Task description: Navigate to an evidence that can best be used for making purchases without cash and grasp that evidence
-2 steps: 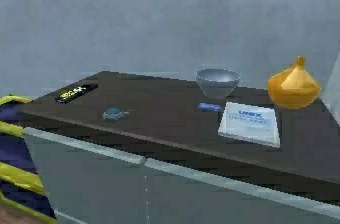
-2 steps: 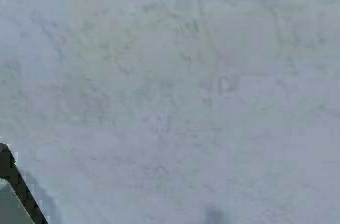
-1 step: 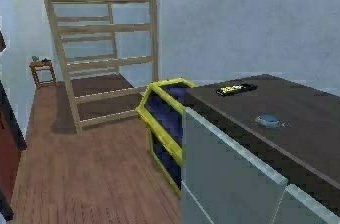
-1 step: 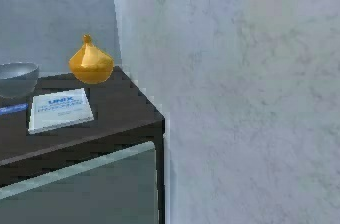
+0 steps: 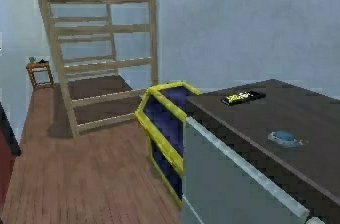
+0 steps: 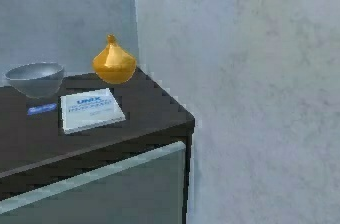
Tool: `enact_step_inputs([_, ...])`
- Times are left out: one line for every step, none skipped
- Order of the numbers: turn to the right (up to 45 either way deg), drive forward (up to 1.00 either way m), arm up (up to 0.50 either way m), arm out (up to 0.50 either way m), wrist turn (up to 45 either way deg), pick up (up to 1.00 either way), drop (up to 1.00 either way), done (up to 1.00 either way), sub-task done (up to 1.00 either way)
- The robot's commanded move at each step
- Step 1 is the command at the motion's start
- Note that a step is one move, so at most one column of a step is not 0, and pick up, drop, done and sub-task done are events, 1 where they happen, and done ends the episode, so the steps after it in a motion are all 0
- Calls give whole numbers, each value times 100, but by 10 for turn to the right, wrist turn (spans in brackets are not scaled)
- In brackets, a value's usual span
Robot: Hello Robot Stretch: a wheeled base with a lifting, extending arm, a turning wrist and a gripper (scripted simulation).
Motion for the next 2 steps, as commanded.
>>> enact_step_inputs([450, 0, 0, 0, 0, 0, 0, 0, 0])
enact_step_inputs([360, 0, 0, 0, 0, 0, 0, 0, 0])
